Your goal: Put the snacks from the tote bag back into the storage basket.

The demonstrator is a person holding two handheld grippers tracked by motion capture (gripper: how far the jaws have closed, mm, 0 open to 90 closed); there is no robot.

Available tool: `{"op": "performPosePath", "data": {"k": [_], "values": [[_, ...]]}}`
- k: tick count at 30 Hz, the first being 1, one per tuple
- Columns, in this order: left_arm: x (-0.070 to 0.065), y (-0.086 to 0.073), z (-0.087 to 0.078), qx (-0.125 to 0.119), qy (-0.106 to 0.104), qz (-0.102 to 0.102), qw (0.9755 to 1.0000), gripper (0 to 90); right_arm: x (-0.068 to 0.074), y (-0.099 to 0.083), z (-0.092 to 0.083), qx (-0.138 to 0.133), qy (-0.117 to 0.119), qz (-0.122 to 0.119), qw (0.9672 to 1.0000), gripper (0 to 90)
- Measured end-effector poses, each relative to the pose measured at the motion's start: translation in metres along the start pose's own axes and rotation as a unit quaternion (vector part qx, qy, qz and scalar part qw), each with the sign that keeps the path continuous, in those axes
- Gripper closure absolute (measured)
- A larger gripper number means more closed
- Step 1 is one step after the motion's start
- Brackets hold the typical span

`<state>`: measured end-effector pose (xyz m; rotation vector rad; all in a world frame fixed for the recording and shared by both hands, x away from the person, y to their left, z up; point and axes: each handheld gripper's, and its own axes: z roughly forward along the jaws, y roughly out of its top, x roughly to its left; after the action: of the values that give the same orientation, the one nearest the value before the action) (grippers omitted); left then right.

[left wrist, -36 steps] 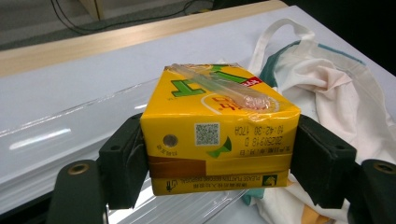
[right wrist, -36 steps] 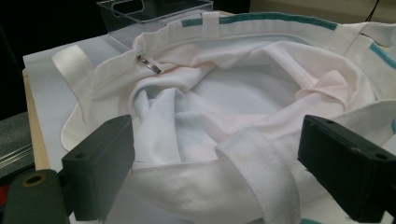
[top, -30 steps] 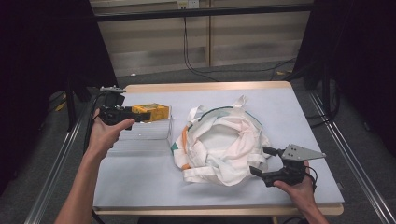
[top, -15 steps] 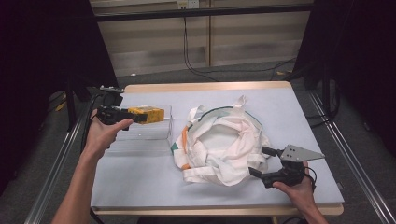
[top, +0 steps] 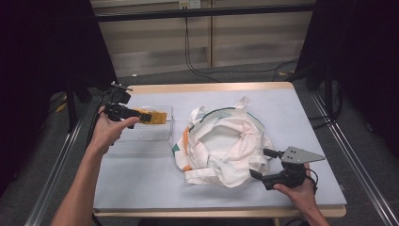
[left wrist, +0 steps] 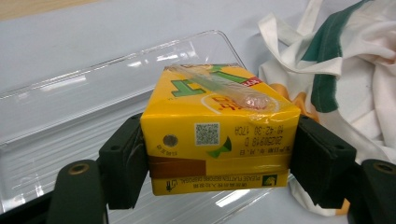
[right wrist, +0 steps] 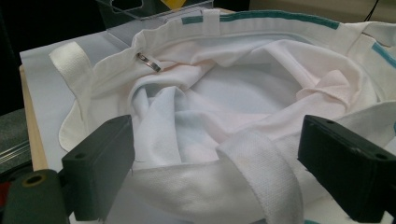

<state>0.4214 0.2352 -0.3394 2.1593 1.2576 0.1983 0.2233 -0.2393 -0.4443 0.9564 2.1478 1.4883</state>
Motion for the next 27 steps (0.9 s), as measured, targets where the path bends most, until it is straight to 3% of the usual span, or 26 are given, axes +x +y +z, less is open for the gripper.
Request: {"op": "performPosePath", "data": {"k": [5, 17, 27], "values": [[-0.003, 0.009, 0.005, 0.018, 0.009, 0.004, 0.9998, 27.6, 0.001, 0.000, -0.001, -0.002, 0.001, 0.000, 1.0000, 10.6], [-0.001, 0.028, 0.019, 0.062, 0.015, -0.015, 0.9978, 27.5, 0.002, 0.001, -0.002, -0.005, -0.001, -0.001, 1.0000, 10.6], [0.000, 0.035, 0.032, 0.082, 0.022, -0.034, 0.9958, 27.5, 0.001, 0.000, -0.003, -0.004, 0.000, 0.000, 1.0000, 10.6]]}}
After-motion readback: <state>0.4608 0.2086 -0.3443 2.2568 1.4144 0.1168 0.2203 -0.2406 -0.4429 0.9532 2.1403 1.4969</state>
